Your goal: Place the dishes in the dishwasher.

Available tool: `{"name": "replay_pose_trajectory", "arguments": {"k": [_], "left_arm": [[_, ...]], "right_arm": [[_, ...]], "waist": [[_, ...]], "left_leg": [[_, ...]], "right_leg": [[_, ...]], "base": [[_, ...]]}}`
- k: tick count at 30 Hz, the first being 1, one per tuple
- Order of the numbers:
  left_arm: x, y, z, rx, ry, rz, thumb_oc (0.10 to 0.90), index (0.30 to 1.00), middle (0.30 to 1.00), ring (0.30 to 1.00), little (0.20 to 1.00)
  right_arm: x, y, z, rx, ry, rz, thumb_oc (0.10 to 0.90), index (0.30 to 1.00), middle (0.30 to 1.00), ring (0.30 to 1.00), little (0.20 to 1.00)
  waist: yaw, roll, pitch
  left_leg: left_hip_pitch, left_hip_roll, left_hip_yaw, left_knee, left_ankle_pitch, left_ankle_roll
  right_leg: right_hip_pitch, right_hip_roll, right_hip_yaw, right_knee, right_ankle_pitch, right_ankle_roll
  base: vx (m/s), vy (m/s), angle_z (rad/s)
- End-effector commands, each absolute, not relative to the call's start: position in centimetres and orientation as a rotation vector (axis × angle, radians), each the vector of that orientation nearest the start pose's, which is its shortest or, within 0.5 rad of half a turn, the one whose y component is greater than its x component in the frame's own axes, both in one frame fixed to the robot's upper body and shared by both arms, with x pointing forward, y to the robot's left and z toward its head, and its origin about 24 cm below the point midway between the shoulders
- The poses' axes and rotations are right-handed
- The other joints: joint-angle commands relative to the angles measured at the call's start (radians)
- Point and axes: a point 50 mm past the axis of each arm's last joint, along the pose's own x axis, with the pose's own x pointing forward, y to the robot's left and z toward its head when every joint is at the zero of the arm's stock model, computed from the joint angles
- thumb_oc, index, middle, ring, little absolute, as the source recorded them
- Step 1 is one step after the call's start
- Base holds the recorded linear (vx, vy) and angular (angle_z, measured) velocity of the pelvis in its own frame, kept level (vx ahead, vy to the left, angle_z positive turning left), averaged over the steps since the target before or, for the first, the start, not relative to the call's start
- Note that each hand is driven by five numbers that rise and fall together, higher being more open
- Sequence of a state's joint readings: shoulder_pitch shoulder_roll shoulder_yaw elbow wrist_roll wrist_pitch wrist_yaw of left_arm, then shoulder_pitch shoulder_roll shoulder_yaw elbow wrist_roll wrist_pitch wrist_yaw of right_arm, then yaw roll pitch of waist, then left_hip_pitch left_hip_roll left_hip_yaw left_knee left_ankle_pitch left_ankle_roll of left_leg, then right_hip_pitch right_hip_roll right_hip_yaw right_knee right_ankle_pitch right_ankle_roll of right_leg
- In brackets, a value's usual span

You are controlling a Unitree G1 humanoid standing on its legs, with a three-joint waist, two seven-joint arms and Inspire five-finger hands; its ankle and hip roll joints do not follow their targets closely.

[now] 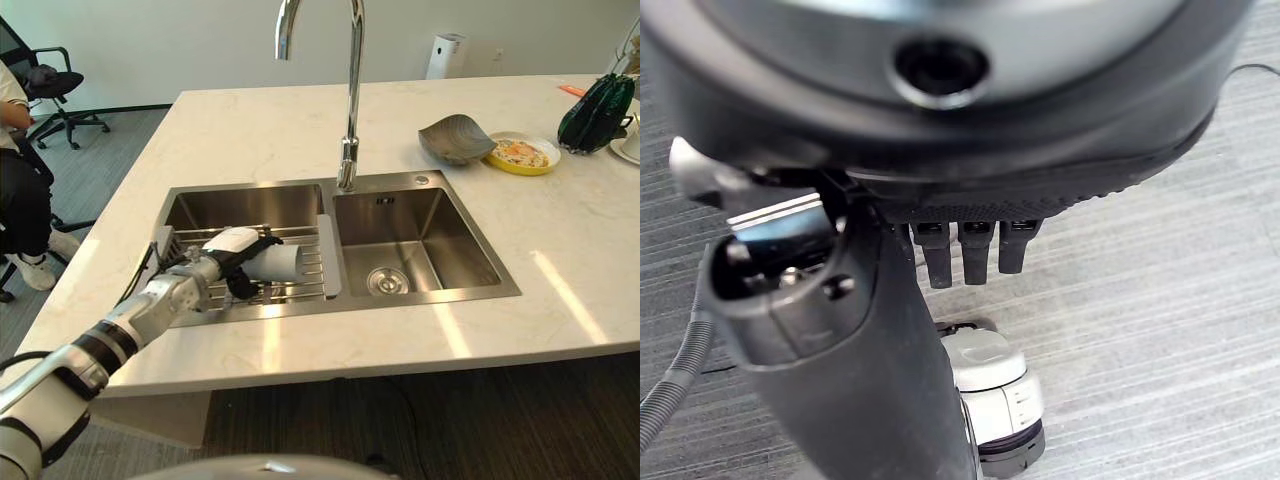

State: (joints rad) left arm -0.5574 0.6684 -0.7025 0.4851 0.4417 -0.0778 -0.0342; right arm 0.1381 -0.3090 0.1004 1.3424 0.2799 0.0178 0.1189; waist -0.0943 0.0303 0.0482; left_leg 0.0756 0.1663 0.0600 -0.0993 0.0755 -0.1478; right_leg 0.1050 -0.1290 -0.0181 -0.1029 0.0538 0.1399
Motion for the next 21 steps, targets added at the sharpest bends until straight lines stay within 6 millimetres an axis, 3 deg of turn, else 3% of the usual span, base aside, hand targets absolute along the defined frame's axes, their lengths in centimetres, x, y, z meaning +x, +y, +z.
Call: {"name": "replay_pose_trajectory", "arguments": {"k": [1, 2, 13, 21], "left_arm": [[36.8, 16.7, 11.7, 1.44, -0.18, -0.369, 0.42, 0.331, 0.331, 0.331, 0.331], [36.9, 16.6, 11.6, 1.443, -0.18, -0.371, 0.4, 0.3, 0.3, 0.3, 0.3], [37.1, 16.2, 11.1, 1.481, -0.165, -0.388, 0.4, 0.3, 0.3, 0.3, 0.3], [36.2, 17.0, 13.5, 1.423, -0.318, -0.293, 0.4, 0.3, 0.3, 0.3, 0.3]], "right_arm": [[1.7, -28.0, -15.8, -0.022, 1.409, -0.293, 0.8, 0.9, 0.9, 0.9, 0.9], [1.8, -28.0, -15.8, -0.023, 1.409, -0.294, 0.8, 0.9, 0.9, 0.9, 0.9], [2.1, -28.0, -15.8, -0.03, 1.404, -0.293, 0.8, 0.9, 0.9, 0.9, 0.9], [1.8, -27.6, -16.0, -0.015, 1.401, -0.286, 0.8, 0.9, 0.9, 0.9, 0.9]], "waist": [[0.004, 0.002, 0.021], [0.003, 0.003, 0.02], [-0.003, 0.004, 0.023], [0.011, -0.001, 0.025]], "left_leg": [[0.048, -0.028, -0.024, 0.012, -0.105, 0.032], [0.049, -0.029, -0.024, 0.012, -0.105, 0.032], [0.046, -0.029, -0.02, 0.012, -0.106, 0.033], [0.041, -0.024, -0.024, 0.012, -0.101, 0.028]], "right_leg": [[-0.042, -0.033, -0.038, 0.016, -0.031, 0.079], [-0.042, -0.033, -0.039, 0.016, -0.031, 0.079], [-0.044, -0.034, -0.04, 0.016, -0.03, 0.081], [-0.047, -0.027, -0.035, 0.016, -0.032, 0.078]], "base": [[0.0, 0.0, 0.0], [0.0, 0.0, 0.0], [0.0, 0.0, 0.0], [0.0, -0.017, 0.0]]}}
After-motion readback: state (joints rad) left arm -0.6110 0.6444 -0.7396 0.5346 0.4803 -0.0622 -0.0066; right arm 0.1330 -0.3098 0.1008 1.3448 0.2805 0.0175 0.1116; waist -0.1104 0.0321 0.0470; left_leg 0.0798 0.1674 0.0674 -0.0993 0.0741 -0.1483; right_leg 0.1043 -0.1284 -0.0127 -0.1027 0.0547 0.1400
